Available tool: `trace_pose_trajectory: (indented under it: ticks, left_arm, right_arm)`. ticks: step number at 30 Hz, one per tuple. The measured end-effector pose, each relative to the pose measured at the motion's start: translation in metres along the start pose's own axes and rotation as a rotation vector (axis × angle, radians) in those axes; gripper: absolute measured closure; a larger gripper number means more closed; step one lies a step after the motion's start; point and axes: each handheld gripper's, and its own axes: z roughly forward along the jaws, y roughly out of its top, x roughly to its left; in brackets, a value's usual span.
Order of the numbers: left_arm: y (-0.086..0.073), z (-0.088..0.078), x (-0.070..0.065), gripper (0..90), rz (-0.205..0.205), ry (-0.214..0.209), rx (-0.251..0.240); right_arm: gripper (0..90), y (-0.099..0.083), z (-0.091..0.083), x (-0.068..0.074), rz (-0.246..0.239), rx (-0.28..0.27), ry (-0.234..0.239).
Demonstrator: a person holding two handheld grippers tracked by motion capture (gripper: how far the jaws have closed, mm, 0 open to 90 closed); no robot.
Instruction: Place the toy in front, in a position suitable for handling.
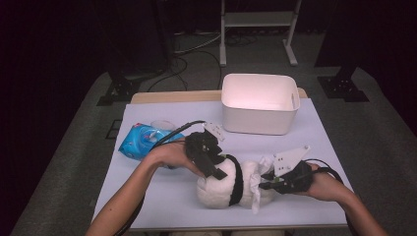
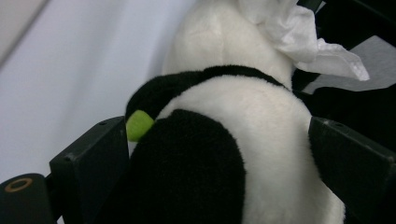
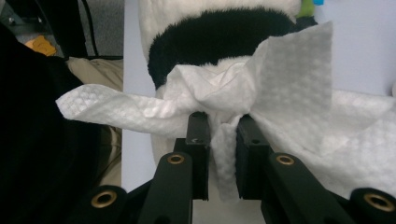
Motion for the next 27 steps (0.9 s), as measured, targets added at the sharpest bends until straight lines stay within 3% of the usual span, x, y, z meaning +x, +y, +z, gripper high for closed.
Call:
trace_pose_trajectory:
  ticks: [2,6,10,14,19,27]
  left_arm:
    - [-0.004,0.005,-0.001,6.5,-0.013,-0.032,0.003]
    - [-0.009,0.007,-0.003,10.8,-0.005,-0.056,-0.013]
    - [-0.009,0.006,-0.007,24.8,0.022,-0.054,-0.028]
    - [0.001,0.002,-0.009,34.1,0.053,-0.029,-0.051]
    - [0.022,0.006,-0.008,35.5,0.127,-0.021,-0.050]
    - [0.050,0.008,-0.006,37.5,0.167,-0.019,-0.032]
  right_arm:
    - [77.3,0.002,-0.001,0.003,-0.006,0.011,0.003]
    - [77.6,0.007,-0.005,0.001,-0.018,0.005,0.011]
    - [77.4,0.013,-0.009,-0.006,-0.004,-0.034,0.019]
    - [77.2,0.014,-0.011,-0.014,0.005,-0.036,0.010]
    - [77.0,0.006,-0.021,-0.030,0.056,-0.049,-0.022]
    - [76.5,-0.002,-0.029,-0.043,0.086,-0.038,-0.024]
